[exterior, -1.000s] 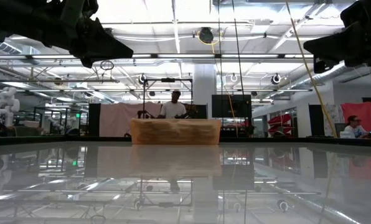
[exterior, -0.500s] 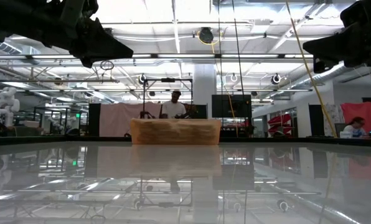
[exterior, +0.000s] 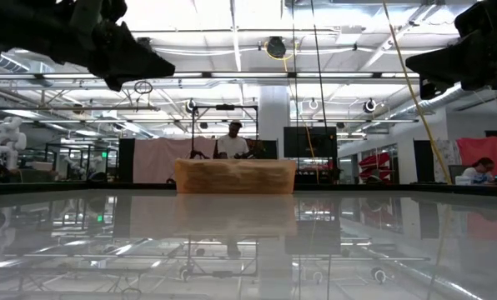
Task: Sort popcorn bags into baskets
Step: Return to Home Position
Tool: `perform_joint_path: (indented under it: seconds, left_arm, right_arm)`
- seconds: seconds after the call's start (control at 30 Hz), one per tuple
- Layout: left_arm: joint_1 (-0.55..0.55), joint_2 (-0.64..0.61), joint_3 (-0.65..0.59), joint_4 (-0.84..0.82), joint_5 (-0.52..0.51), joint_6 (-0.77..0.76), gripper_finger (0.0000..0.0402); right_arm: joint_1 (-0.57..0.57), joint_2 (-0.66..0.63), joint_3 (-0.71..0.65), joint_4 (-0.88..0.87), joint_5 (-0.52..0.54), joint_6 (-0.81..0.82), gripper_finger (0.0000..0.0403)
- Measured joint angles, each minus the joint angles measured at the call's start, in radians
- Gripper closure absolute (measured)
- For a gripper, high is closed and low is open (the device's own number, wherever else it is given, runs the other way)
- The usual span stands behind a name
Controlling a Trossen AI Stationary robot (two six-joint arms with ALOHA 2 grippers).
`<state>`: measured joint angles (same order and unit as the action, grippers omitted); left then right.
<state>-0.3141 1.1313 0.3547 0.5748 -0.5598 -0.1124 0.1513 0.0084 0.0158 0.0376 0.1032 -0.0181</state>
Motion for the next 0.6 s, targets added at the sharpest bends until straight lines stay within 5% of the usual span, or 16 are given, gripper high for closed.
perform_joint_path:
  seconds: [0.33, 0.6]
  left_arm:
    - [-0.023, 0.0, -0.226, 0.363, 0.004, -0.003, 0.0376]
    - [-0.029, -0.01, -0.345, 0.489, 0.023, 0.012, 0.0376]
  right_arm:
    - [0.0, 0.0, 0.0, 0.002, 0.0, -0.001, 0.0397]
    - [0.0, 0.0, -0.001, 0.002, 0.0, -0.001, 0.0397]
